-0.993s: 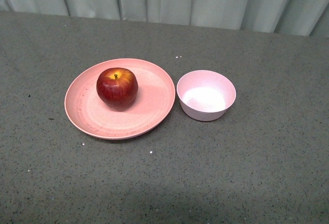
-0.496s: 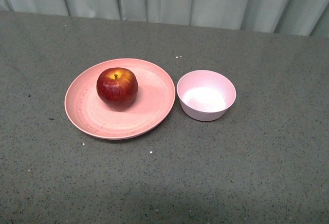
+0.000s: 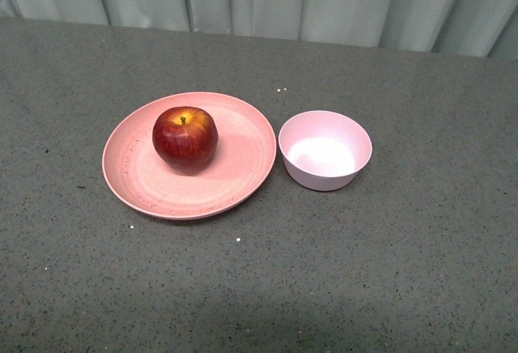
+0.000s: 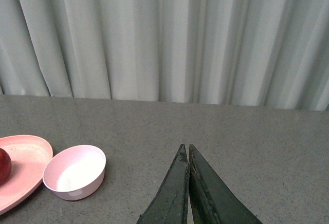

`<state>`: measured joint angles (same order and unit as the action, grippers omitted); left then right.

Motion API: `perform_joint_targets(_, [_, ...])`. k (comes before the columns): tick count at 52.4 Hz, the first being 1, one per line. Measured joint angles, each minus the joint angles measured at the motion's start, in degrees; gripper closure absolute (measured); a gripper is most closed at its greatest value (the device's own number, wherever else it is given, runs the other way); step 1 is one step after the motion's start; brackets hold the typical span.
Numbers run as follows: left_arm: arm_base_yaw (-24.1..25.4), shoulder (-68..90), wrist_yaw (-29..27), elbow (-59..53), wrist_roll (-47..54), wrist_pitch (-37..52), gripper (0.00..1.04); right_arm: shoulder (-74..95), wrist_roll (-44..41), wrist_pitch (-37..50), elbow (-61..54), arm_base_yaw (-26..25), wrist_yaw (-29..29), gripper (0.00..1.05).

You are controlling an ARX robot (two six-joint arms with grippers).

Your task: Move apple from plate to bowl

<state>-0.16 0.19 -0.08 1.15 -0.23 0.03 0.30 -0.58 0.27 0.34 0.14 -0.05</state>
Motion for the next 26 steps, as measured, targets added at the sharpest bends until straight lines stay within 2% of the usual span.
perform_joint_targets(6, [0.00,0.00,0.02,0.00,0.00,0.00,0.07,0.00,-0.02,-0.20,0.00,0.00,0.02,1.04])
perform_joint_targets(11, [0.00,0.00,0.00,0.00,0.00,0.00,0.07,-0.02,-0.02,-0.20,0.00,0.00,0.02,0.91])
perform_joint_targets(14, [0.00,0.00,0.00,0.00,0.00,0.00,0.07,-0.04,-0.02,-0.20,0.00,0.00,0.00,0.82])
perform_joint_targets(19, [0.00,0.00,0.00,0.00,0.00,0.00,0.07,-0.04,-0.02,-0.20,0.00,0.00,0.00,0.59])
perform_joint_targets(26, [0.00,0.00,0.00,0.00,0.00,0.00,0.07,-0.04,-0.02,-0.20,0.00,0.00,0.00,0.32])
